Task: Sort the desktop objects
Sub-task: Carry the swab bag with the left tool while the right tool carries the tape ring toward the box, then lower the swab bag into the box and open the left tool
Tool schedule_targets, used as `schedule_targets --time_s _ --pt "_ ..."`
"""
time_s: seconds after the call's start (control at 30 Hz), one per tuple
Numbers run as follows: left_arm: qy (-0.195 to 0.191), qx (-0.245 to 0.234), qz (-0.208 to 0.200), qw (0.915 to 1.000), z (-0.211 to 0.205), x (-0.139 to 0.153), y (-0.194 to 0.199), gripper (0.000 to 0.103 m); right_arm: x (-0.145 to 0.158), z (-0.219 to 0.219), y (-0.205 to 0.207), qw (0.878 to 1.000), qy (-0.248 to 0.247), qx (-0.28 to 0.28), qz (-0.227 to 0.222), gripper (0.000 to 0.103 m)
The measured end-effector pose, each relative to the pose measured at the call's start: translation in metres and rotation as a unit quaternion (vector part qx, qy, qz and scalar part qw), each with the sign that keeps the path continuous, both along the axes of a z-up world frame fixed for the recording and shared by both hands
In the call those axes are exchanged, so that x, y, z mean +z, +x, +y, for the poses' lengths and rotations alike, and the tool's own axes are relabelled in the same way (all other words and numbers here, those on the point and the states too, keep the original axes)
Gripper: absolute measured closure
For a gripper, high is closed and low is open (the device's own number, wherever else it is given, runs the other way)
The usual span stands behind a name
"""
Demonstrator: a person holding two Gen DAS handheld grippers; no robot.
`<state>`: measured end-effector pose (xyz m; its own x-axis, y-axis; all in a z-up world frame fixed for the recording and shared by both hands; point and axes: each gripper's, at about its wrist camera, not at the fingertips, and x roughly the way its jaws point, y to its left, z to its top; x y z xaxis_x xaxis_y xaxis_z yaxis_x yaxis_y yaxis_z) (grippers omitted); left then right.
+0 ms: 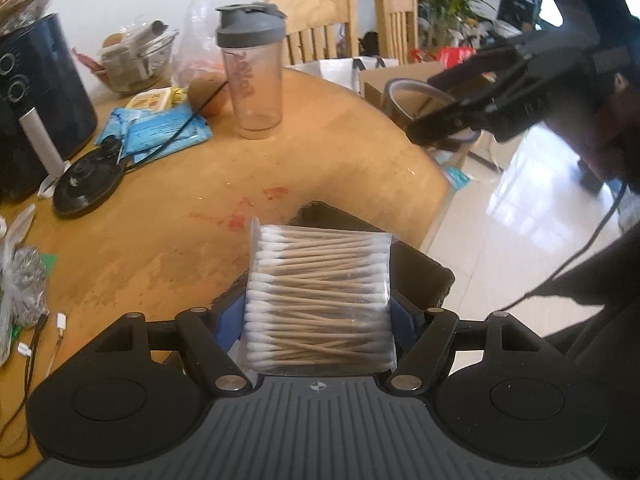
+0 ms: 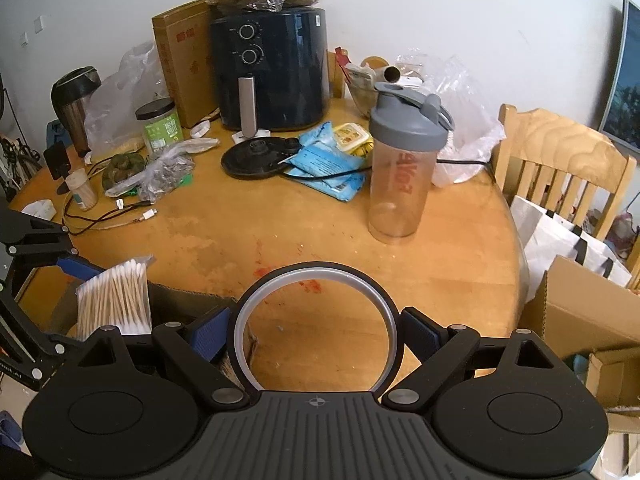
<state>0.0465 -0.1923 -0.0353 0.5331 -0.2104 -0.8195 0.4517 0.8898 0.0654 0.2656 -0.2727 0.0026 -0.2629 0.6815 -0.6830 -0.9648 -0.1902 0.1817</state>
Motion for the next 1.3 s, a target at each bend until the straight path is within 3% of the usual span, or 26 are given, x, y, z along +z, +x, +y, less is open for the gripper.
schedule_targets --time_s 0.3,0.43,0.57,1.0,1.3 --pt "0.057 -0.030 0.013 0.9979 -0.020 -0.013 0.003 0.030 -0.003 -0.002 0.009 1.000 -0.003 0.000 0.003 0.011" --pt "0.040 -0.023 0.017 0.9988 -0.021 -0.014 0.004 0.028 -0.004 -0.003 0.010 1.000 -0.004 0.004 0.004 0.011" --pt "0.032 -0.006 0.006 0.9994 -0.019 -0.009 0.002 0.020 -0.004 -0.002 0.010 1.000 -0.005 0.007 0.005 0.011" --pt "-0.003 0.103 0.022 0.9944 0.006 -0.003 0.002 0.016 -0.006 0.002 0.002 0.999 -0.008 0.031 0.009 0.011" --pt "-0.027 0.201 0.041 0.9784 0.020 0.004 0.000 0.015 -0.006 0.006 -0.011 0.998 -0.008 0.062 0.012 0.011"
